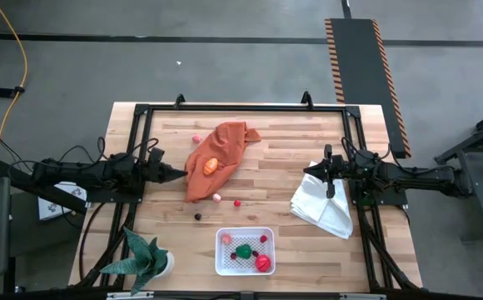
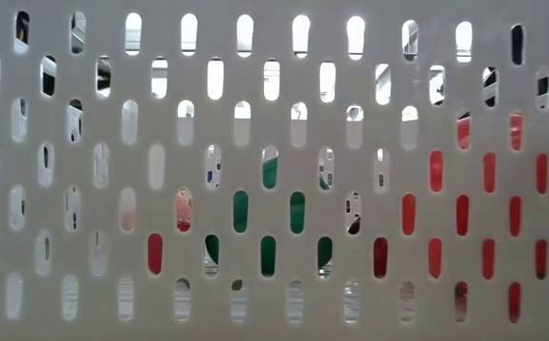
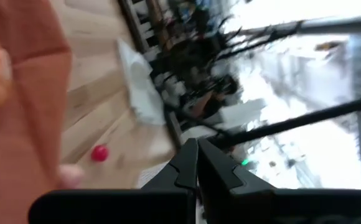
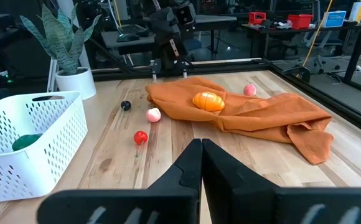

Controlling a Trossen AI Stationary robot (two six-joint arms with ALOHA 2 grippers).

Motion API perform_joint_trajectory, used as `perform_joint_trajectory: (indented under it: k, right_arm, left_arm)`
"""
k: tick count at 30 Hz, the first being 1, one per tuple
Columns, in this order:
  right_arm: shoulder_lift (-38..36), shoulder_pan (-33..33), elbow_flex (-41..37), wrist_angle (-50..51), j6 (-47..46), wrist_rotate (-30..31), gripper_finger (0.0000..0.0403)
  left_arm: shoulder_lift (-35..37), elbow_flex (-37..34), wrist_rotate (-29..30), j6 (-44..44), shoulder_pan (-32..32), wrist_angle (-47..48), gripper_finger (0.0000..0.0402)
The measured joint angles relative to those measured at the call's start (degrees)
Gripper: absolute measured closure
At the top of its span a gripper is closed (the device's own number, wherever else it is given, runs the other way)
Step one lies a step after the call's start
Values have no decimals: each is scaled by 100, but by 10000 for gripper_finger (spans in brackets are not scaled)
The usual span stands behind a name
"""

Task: Pick and placing Produce into tupperware
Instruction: Put the yellow pumpkin into the white bin

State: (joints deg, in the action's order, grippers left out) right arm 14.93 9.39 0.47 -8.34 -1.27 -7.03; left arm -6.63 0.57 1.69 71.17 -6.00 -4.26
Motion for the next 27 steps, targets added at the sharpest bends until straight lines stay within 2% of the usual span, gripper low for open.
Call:
perform_joint_trajectory:
  k: [3,9,12,14,16,20,27]
  right_arm:
    - [0,0,0,0,1,0,402]
    - [0,-1,0,0,1,1,402]
    - [0,-1,0,0,1,1,402]
    - [0,0,0,1,1,1,402]
    - [0,0,0,1,1,0,402]
    - [0,0,0,1,0,2,402]
    - [0,0,0,15,1,0,402]
  left_arm:
    - [0,-1,51,-2,-2,-600,401]
    - [1,18,31,-574,0,-2765,401]
    - [2,419,-367,-1200,0,-3016,401]
    - [0,941,-661,-1638,0,-2366,401]
    - [-106,1664,-798,-2173,1,-1117,401]
    - [-640,3287,-603,-3265,0,1383,401]
    - [-2046,5579,-232,-4892,0,3583,401]
